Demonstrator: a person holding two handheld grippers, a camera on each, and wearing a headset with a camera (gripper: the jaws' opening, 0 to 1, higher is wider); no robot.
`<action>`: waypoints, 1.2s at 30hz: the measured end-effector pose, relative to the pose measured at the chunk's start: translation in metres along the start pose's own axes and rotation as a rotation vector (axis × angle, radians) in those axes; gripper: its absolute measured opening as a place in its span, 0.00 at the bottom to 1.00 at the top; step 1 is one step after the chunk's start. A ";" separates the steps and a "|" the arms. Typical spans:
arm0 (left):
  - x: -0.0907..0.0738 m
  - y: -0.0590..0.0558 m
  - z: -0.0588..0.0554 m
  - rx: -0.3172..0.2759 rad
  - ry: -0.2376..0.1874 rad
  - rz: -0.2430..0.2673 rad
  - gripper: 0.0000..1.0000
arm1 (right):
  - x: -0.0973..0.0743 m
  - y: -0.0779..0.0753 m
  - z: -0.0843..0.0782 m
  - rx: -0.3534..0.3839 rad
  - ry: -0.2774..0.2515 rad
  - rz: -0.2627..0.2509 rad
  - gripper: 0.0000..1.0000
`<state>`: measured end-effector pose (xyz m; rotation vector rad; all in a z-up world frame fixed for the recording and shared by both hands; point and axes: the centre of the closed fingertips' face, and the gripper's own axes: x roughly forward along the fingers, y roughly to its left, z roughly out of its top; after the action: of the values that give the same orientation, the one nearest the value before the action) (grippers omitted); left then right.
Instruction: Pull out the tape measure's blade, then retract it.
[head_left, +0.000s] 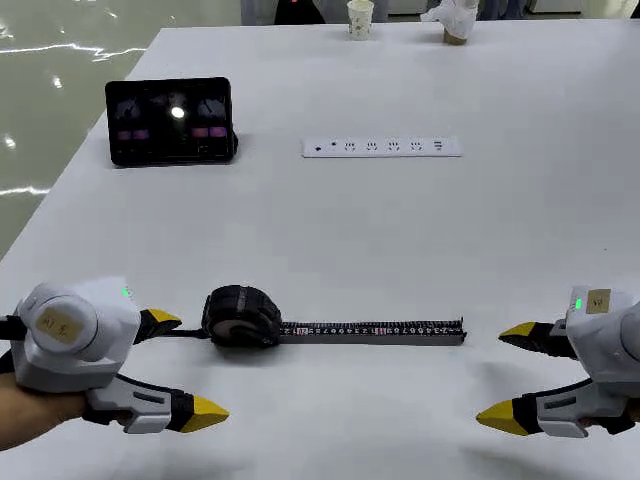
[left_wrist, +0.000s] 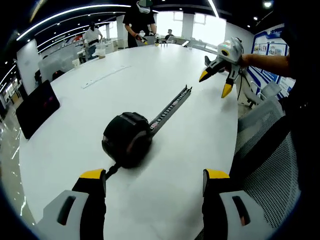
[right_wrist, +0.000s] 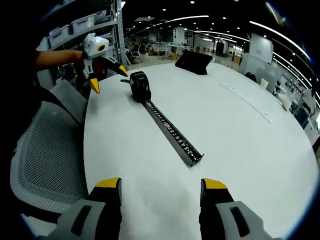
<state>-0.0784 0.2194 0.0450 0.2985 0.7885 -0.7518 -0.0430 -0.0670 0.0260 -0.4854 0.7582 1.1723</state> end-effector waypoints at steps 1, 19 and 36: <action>0.000 -0.001 0.000 -0.009 -0.007 0.005 0.77 | -0.001 0.001 0.001 0.007 -0.009 -0.003 0.64; -0.007 -0.017 0.012 -0.109 -0.109 0.117 0.90 | -0.011 0.013 0.023 0.137 -0.129 -0.118 0.77; -0.009 -0.018 0.016 -0.224 -0.187 0.210 0.92 | -0.013 0.020 0.034 0.239 -0.194 -0.213 0.84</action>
<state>-0.0866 0.2025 0.0630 0.1045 0.6454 -0.4808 -0.0553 -0.0448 0.0592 -0.2426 0.6512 0.9018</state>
